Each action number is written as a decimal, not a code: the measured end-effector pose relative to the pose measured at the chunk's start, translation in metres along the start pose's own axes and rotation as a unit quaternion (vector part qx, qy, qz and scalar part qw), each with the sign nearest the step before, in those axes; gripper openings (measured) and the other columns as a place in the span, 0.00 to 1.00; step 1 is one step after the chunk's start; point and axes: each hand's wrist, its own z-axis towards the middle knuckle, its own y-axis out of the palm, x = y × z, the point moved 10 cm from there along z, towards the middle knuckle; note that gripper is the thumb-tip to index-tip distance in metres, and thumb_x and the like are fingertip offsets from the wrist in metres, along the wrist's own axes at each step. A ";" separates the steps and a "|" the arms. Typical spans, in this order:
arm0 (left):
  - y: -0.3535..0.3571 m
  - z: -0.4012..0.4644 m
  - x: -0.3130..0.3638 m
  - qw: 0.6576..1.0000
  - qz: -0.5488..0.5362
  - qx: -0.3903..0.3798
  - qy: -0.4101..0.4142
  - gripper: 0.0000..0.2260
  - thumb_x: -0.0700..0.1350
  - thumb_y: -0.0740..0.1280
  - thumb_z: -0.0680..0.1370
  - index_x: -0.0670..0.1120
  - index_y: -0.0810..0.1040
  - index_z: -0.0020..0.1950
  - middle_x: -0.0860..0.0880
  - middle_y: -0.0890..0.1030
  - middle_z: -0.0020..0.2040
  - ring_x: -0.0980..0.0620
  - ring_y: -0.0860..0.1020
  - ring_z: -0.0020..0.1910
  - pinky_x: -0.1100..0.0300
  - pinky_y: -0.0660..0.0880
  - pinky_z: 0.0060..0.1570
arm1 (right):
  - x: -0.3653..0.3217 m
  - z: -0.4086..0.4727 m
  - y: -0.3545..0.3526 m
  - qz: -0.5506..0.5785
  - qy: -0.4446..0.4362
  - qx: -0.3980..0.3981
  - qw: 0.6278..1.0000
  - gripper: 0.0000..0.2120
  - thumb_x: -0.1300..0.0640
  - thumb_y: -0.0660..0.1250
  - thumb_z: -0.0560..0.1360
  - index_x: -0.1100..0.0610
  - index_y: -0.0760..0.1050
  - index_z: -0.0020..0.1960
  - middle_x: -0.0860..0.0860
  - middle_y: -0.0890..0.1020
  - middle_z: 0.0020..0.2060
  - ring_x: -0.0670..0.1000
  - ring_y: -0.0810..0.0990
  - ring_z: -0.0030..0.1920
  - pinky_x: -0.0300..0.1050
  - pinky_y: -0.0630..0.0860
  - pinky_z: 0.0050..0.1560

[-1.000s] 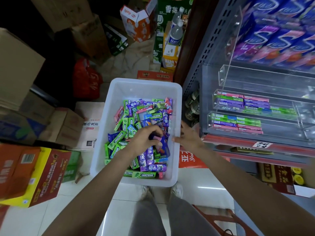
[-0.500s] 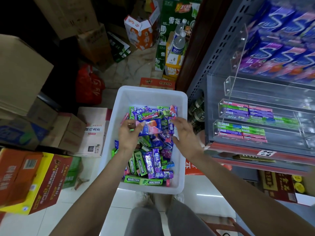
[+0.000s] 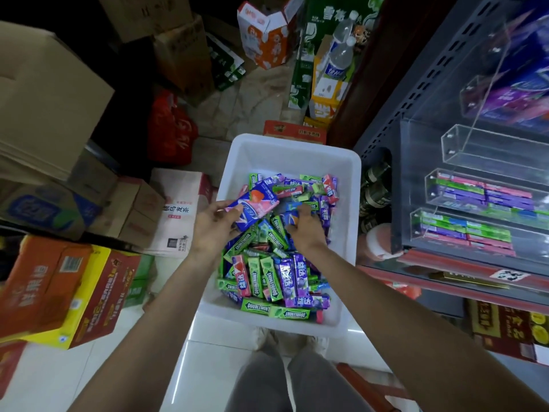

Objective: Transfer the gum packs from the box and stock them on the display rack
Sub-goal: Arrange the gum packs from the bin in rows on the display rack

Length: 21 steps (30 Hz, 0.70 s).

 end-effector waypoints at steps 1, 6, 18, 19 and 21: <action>-0.001 -0.001 0.001 1.000 -0.003 -0.002 -0.001 0.04 0.38 0.66 0.77 0.43 0.73 0.51 0.50 0.80 0.42 0.60 0.81 0.33 0.68 0.78 0.33 | 0.002 0.001 0.000 0.003 0.019 0.002 1.000 0.22 0.59 0.64 0.77 0.64 0.61 0.67 0.66 0.71 0.60 0.63 0.74 0.56 0.51 0.72 0.52; -0.003 0.000 0.007 1.000 0.003 -0.017 0.003 0.08 0.39 0.66 0.77 0.40 0.72 0.55 0.48 0.80 0.44 0.56 0.80 0.39 0.62 0.80 0.39 | 0.001 0.005 0.004 -0.053 0.047 -0.001 0.998 0.21 0.55 0.64 0.77 0.67 0.65 0.64 0.66 0.71 0.61 0.63 0.74 0.58 0.52 0.72 0.57; -0.009 -0.005 0.002 1.000 0.013 -0.002 -0.006 0.07 0.39 0.66 0.78 0.41 0.72 0.54 0.48 0.79 0.43 0.55 0.79 0.39 0.69 0.77 0.32 | -0.008 0.005 -0.015 0.093 0.020 -0.005 0.995 0.07 0.58 0.67 0.75 0.59 0.71 0.41 0.53 0.74 0.35 0.53 0.74 0.40 0.41 0.66 0.34; -0.009 -0.006 0.001 1.000 0.014 0.001 -0.010 0.07 0.40 0.66 0.77 0.42 0.72 0.53 0.48 0.80 0.43 0.56 0.79 0.38 0.68 0.77 0.32 | -0.004 0.003 -0.024 0.103 0.020 0.008 0.994 0.11 0.58 0.68 0.74 0.59 0.70 0.36 0.53 0.74 0.33 0.53 0.74 0.39 0.42 0.65 0.33; -0.007 -0.008 0.000 1.000 0.010 0.003 -0.015 0.04 0.40 0.67 0.77 0.44 0.74 0.49 0.48 0.80 0.42 0.58 0.79 0.34 0.67 0.77 0.31 | 0.005 -0.006 -0.042 0.165 0.031 0.024 0.986 0.14 0.60 0.70 0.73 0.65 0.70 0.33 0.63 0.76 0.33 0.60 0.75 0.37 0.51 0.71 0.39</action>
